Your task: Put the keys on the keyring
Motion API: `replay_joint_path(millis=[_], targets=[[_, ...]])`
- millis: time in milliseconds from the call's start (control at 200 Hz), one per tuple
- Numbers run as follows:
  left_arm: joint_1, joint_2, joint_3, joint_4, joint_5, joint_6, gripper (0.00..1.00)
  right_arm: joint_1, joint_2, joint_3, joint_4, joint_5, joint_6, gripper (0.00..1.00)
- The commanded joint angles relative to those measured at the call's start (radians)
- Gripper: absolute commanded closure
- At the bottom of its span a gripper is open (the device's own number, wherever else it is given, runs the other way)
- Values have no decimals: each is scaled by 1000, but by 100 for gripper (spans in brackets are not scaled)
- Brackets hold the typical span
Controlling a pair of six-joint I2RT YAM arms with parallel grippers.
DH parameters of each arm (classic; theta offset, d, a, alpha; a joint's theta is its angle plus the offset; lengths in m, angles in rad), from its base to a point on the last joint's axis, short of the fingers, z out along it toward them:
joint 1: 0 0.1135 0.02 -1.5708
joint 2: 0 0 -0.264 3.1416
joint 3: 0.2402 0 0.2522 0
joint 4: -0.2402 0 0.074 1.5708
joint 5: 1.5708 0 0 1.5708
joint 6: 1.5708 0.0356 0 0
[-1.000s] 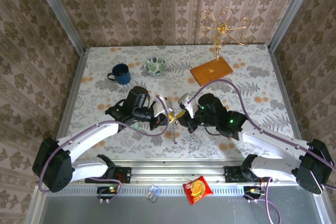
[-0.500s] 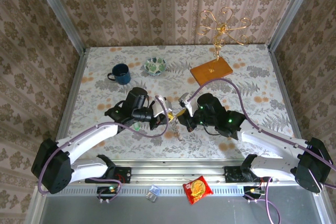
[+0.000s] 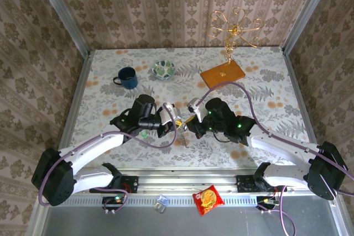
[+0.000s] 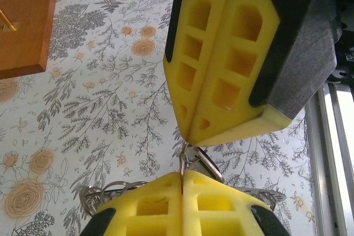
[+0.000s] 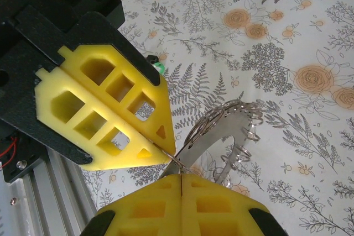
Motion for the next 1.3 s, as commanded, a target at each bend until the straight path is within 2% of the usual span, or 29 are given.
replay_joint_path(millis=[0,740,1105,1295], targets=[[-10,-31,-10,40,-1,6,100,-9,4,31,2,-5,14,100],[-10,-36,-117,258,-44,-146,100,-22,39,-3,82,-59,42,100],[-10,-40,-130,273,-26,-165,100,-51,48,-8,86,-76,63,100],[-11,-47,-134,272,-39,-164,100,-66,39,-18,62,-132,40,100]])
